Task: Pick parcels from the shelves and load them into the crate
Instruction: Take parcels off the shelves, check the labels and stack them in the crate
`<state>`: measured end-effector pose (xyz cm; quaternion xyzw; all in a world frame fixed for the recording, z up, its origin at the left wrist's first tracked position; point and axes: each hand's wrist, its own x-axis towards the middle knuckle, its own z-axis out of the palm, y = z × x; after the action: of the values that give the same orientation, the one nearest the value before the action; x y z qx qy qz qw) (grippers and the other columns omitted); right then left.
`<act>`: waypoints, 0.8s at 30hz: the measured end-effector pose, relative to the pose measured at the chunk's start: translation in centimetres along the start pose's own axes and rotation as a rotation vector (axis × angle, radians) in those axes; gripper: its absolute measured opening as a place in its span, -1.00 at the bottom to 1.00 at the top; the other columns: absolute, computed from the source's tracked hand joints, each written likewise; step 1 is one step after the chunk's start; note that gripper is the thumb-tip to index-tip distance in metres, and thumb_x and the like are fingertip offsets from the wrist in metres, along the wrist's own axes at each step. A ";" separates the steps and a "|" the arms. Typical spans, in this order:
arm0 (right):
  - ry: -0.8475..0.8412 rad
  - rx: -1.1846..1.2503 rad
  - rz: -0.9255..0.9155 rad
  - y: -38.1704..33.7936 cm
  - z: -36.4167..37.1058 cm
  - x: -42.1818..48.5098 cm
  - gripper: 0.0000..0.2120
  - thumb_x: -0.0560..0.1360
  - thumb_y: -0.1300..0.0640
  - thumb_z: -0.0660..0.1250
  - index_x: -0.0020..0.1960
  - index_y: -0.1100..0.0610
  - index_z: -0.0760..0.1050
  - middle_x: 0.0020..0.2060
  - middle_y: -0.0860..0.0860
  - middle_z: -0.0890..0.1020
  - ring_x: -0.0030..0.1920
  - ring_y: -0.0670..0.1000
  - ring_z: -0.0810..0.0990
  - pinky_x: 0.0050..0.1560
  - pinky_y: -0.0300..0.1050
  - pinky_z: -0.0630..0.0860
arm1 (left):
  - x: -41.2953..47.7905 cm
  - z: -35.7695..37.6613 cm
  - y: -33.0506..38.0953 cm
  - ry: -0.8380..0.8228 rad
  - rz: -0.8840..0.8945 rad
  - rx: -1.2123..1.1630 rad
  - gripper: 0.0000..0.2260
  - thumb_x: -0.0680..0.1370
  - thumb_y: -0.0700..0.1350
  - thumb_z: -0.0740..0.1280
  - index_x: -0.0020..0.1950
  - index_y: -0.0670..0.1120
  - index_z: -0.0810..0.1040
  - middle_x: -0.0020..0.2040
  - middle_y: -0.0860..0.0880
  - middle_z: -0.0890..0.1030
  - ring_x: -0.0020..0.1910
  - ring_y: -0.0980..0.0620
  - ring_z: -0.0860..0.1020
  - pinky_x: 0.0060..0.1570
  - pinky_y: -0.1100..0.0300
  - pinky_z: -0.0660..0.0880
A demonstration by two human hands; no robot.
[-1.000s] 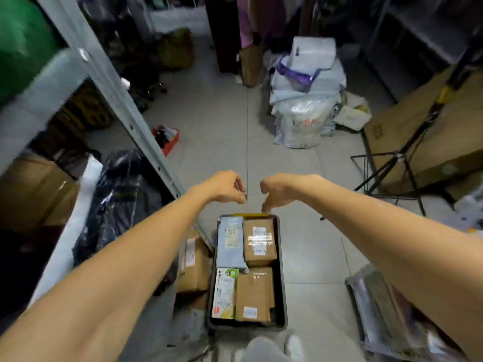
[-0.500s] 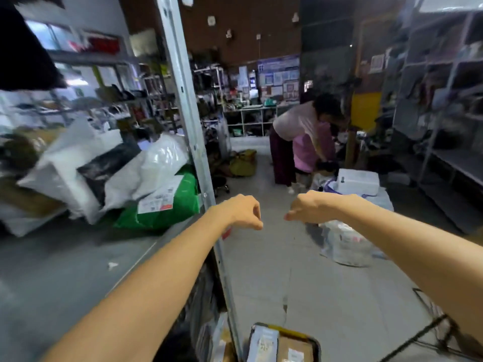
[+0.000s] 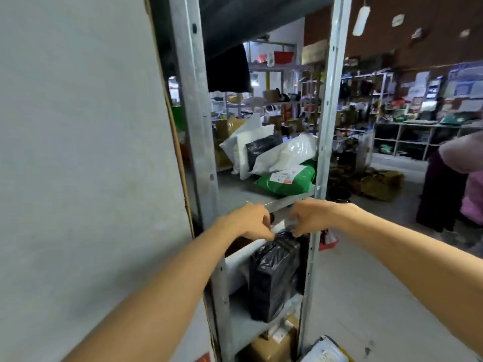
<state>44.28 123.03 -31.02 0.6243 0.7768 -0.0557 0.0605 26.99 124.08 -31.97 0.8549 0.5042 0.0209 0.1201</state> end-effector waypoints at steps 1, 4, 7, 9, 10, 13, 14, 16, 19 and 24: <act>0.007 -0.015 -0.048 -1.9 -0.2 0.0 -0.72 0.40 0.04 0.41 0.05 0.17 0.57 -0.18 0.07 0.60 -0.21 0.06 0.54 -0.27 -0.13 0.46 | -2.1 -0.4 -1.0 0.013 -0.043 0.017 -0.72 0.42 -0.01 0.43 0.08 -0.09 0.62 0.03 -0.09 0.64 0.00 -0.09 0.59 0.05 0.01 0.57; 0.036 -0.073 -0.176 -7.7 -0.5 -0.8 -0.72 0.41 -0.03 0.41 0.05 0.09 0.55 -0.13 0.01 0.60 -0.20 0.03 0.54 -0.25 -0.16 0.49 | -9.0 -1.4 -4.0 0.063 -0.150 0.008 -0.73 0.45 0.01 0.43 0.09 -0.06 0.63 0.04 -0.08 0.64 -0.01 -0.04 0.59 0.06 0.03 0.57; 0.093 -0.068 -0.274 -13.7 -0.3 -2.8 -0.75 0.42 -0.03 0.41 0.05 0.03 0.54 -0.08 0.00 0.61 -0.24 -0.04 0.51 -0.32 -0.20 0.40 | -17.2 -1.5 -6.9 0.115 -0.280 -0.029 -0.74 0.43 0.02 0.43 0.07 -0.04 0.63 0.03 -0.03 0.64 -0.02 -0.01 0.59 0.06 0.04 0.57; 0.071 -0.051 -0.334 -18.3 0.1 -4.4 -0.66 0.46 -0.03 0.40 0.18 0.08 0.51 0.04 0.01 0.58 -0.14 -0.01 0.49 -0.26 -0.24 0.37 | -23.2 -1.3 -8.8 0.119 -0.403 -0.027 -0.72 0.42 0.04 0.44 0.08 -0.03 0.61 0.03 -0.01 0.62 -0.01 -0.01 0.59 0.05 0.04 0.57; 0.045 -0.044 -0.362 -20.9 0.2 -5.3 -0.59 0.46 -0.05 0.41 0.23 0.09 0.48 0.10 0.01 0.55 -0.05 0.01 0.50 -0.15 -0.21 0.40 | -26.5 -1.2 -9.8 0.110 -0.465 -0.017 -0.71 0.42 0.05 0.44 0.08 -0.03 0.61 0.03 0.00 0.61 -0.01 -0.01 0.58 0.05 0.04 0.57; -0.005 -0.036 -0.487 -29.5 0.7 -8.4 -0.47 0.45 -0.11 0.43 0.32 0.11 0.43 0.19 0.03 0.49 0.16 0.07 0.49 0.05 -0.13 0.42 | -37.4 -1.0 -12.5 0.108 -0.655 0.042 -0.70 0.41 0.06 0.44 0.06 -0.06 0.62 0.01 -0.03 0.63 -0.03 -0.05 0.60 -0.01 0.07 0.58; -0.004 -0.029 -0.546 -32.5 0.7 -9.4 -0.45 0.45 -0.11 0.42 0.34 0.10 0.42 0.22 0.03 0.48 0.19 0.07 0.48 0.05 -0.13 0.41 | -41.1 -1.0 -13.3 0.114 -0.720 0.056 -0.71 0.41 0.07 0.44 0.04 -0.06 0.64 0.00 -0.05 0.64 -0.04 -0.06 0.60 -0.05 0.09 0.58; -0.021 -0.023 -0.667 -38.6 0.8 -12.0 -0.44 0.46 -0.12 0.40 0.36 0.10 0.40 0.25 0.02 0.46 0.21 0.06 0.47 0.02 -0.15 0.39 | -48.6 -1.1 -14.5 0.113 -0.862 0.045 -0.73 0.42 0.08 0.42 0.00 -0.06 0.65 -0.02 -0.08 0.64 -0.06 -0.09 0.62 -0.11 0.10 0.57; -0.021 -0.068 -0.921 -48.6 0.9 -16.4 -0.58 0.48 -0.12 0.39 0.15 0.18 0.52 0.04 0.08 0.59 0.06 0.10 0.57 -0.05 -0.01 0.49 | -59.6 -1.1 -15.2 0.113 -1.060 0.006 -0.73 0.46 0.06 0.42 -0.04 -0.15 0.62 -0.03 -0.16 0.63 -0.06 -0.14 0.60 -0.04 -0.02 0.58; -0.037 -0.082 -1.270 -63.2 1.1 -25.5 -0.46 0.47 -0.15 0.40 0.24 0.25 0.47 -0.07 0.11 0.59 -0.10 0.13 0.58 -0.14 0.04 0.54 | -74.6 -1.3 -12.7 0.218 -1.379 -0.009 -0.80 0.46 0.01 0.42 -0.07 -0.11 0.59 -0.07 -0.11 0.59 -0.10 -0.08 0.58 -0.08 0.06 0.55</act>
<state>-11.95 84.76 -27.22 0.0382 0.9959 -0.0619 0.0531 -20.74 65.49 -27.20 0.3320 0.9411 0.0277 0.0582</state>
